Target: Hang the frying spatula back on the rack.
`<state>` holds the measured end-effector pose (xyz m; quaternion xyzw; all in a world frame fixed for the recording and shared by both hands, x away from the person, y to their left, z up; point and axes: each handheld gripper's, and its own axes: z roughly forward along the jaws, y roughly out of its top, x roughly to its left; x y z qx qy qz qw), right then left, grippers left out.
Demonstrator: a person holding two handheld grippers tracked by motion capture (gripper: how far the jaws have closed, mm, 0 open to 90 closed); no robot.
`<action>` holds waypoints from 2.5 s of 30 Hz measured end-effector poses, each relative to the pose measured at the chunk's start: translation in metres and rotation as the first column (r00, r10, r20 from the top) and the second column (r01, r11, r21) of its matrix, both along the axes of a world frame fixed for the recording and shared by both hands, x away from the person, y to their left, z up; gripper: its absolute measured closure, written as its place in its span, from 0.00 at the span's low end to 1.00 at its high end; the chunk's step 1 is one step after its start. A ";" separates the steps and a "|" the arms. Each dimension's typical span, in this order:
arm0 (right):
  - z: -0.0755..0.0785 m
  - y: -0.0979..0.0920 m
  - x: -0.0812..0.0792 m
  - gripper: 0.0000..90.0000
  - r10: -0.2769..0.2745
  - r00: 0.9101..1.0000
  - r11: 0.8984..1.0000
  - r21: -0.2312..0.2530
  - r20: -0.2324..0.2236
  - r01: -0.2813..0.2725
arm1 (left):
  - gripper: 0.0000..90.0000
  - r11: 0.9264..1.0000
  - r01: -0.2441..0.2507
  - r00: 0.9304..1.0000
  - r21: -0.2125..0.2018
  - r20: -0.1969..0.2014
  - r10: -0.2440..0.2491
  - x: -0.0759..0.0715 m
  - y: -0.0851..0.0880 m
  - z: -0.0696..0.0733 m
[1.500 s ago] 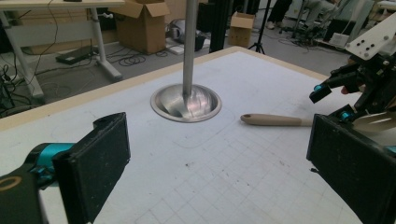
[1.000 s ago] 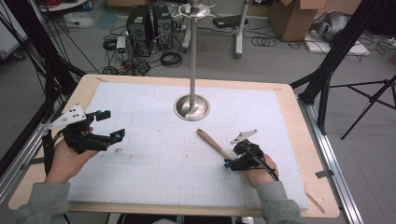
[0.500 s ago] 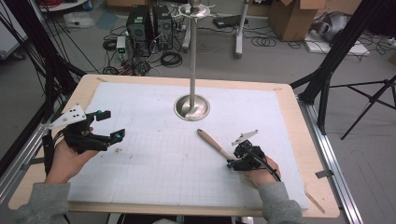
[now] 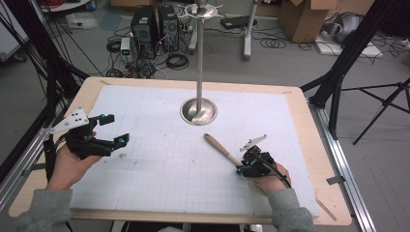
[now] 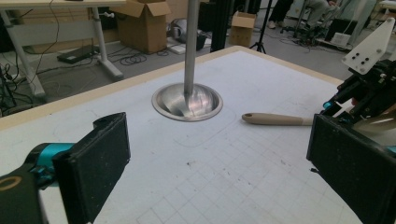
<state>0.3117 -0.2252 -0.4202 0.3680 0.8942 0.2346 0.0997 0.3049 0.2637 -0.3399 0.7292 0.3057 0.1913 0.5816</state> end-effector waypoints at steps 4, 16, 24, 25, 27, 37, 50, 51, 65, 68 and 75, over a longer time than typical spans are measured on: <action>0.000 -0.001 0.000 0.78 -0.003 1.000 1.000 0.004 -0.002 0.003 | 0.07 1.000 0.000 1.000 0.000 -0.002 0.000 0.000 0.000 0.000; 0.000 -0.004 0.000 0.86 -0.020 1.000 1.000 0.023 -0.013 0.021 | 0.07 1.000 0.001 1.000 0.000 -0.005 -0.001 0.000 0.000 -0.001; 0.000 -0.007 0.002 0.86 -0.021 0.999 0.999 0.049 -0.030 0.022 | 0.07 1.000 0.001 1.000 -0.004 -0.003 -0.001 0.000 0.001 -0.001; 0.000 -0.008 0.002 0.86 -0.019 0.999 0.998 0.057 -0.032 0.021 | 0.07 1.000 -0.001 1.000 -0.005 -0.003 0.001 0.000 0.001 -0.001; 0.001 -0.010 0.002 0.86 -0.021 0.999 0.998 0.066 -0.033 0.023 | 0.07 1.000 -0.001 1.000 -0.008 -0.001 0.001 0.000 0.001 -0.001; 0.008 -0.016 0.002 0.86 -0.017 1.000 0.993 0.115 -0.013 0.018 | 0.07 1.000 -0.003 1.000 -0.010 0.000 0.003 0.000 0.001 0.000; 0.024 -0.029 0.003 0.86 -0.032 0.999 0.980 0.198 0.038 0.024 | 0.07 1.000 0.027 1.000 -0.015 0.011 -0.027 0.000 0.002 0.000; 0.025 -0.030 0.002 0.86 -0.033 0.999 0.979 0.203 0.042 0.024 | 0.07 0.999 0.026 1.000 -0.020 0.010 -0.026 0.000 0.002 0.000; 0.053 -0.043 0.007 0.86 -0.069 0.984 0.943 0.333 0.166 0.010 | 0.07 1.000 0.007 1.000 -0.025 0.009 -0.007 0.000 0.004 -0.001; 0.057 -0.046 0.007 0.86 -0.079 0.983 0.937 0.348 0.167 0.016 | 0.07 1.000 0.003 1.000 -0.028 0.009 -0.003 0.000 0.004 -0.001; 0.063 -0.050 0.009 0.86 -0.082 0.981 0.927 0.375 0.178 0.010 | 0.07 1.000 0.001 1.000 -0.026 0.005 -0.001 0.001 0.005 -0.002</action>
